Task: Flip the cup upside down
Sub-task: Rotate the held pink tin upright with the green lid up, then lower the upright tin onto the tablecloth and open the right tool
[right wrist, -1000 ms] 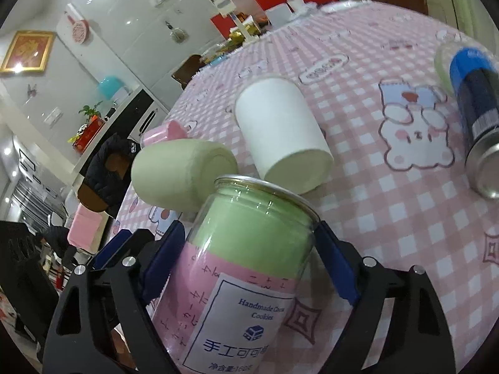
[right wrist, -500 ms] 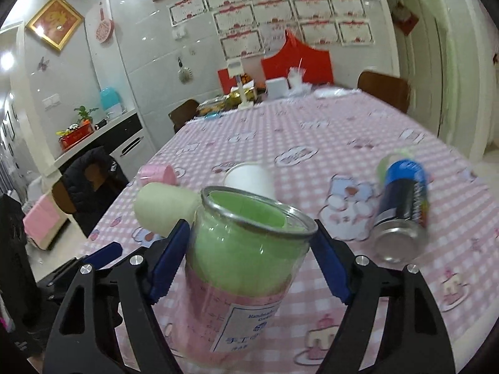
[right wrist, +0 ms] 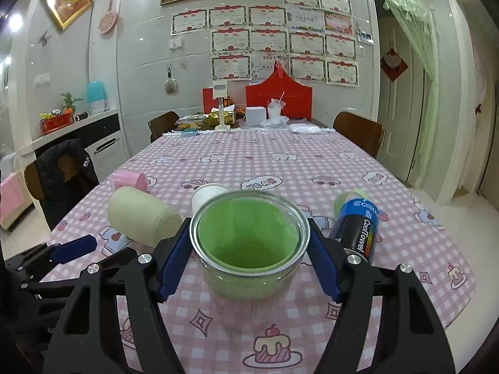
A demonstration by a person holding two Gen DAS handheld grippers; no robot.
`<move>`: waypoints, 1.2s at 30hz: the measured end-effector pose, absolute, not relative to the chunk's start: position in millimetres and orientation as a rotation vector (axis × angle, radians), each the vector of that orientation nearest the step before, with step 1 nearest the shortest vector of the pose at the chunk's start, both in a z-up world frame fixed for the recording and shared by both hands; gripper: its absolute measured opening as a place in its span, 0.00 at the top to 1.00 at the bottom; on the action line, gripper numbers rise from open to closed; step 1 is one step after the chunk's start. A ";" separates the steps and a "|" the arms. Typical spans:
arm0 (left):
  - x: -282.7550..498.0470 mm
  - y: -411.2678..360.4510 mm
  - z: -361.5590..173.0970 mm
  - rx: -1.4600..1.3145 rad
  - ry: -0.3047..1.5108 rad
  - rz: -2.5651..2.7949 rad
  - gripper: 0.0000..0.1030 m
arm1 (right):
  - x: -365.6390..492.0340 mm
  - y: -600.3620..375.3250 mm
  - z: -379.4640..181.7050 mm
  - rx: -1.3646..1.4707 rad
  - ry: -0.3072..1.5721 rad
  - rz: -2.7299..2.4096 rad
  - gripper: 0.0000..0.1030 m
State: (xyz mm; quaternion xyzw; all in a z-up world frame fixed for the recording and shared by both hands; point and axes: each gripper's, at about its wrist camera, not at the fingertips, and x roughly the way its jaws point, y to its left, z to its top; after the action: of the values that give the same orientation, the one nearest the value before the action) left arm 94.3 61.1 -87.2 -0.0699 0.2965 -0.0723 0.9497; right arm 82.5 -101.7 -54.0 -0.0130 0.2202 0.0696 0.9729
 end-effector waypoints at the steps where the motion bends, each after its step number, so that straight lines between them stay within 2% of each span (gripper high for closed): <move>1: 94.4 61.5 -87.4 -0.140 0.605 -0.142 0.27 | 82.2 -101.5 -55.5 -0.024 0.440 0.143 0.35; 6: 94.2 67.4 -88.0 -0.141 0.610 -0.128 0.27 | 75.6 -101.4 -56.9 -0.005 0.431 0.158 0.34; 13: 88.8 68.7 -84.3 -0.134 0.604 -0.127 0.27 | 66.4 -102.4 -50.4 0.024 0.407 0.174 0.17; 29: 62.5 57.4 -62.5 -0.106 0.549 -0.131 0.26 | 32.0 -122.4 -30.9 0.056 0.347 0.149 0.10; 32: 55.1 54.0 -55.5 -0.103 0.518 -0.125 0.19 | 22.0 -128.5 -25.9 0.050 0.325 0.138 0.09; 36: 41.3 48.9 -44.2 -0.083 0.450 -0.120 0.16 | 8.6 -135.3 -19.3 0.026 0.289 0.107 0.08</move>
State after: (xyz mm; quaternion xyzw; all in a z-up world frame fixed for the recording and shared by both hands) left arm 41.3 48.9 -44.2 -0.0410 0.2227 -0.0595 0.9722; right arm 8.6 -135.3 -19.3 0.0130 0.1439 0.0532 0.9881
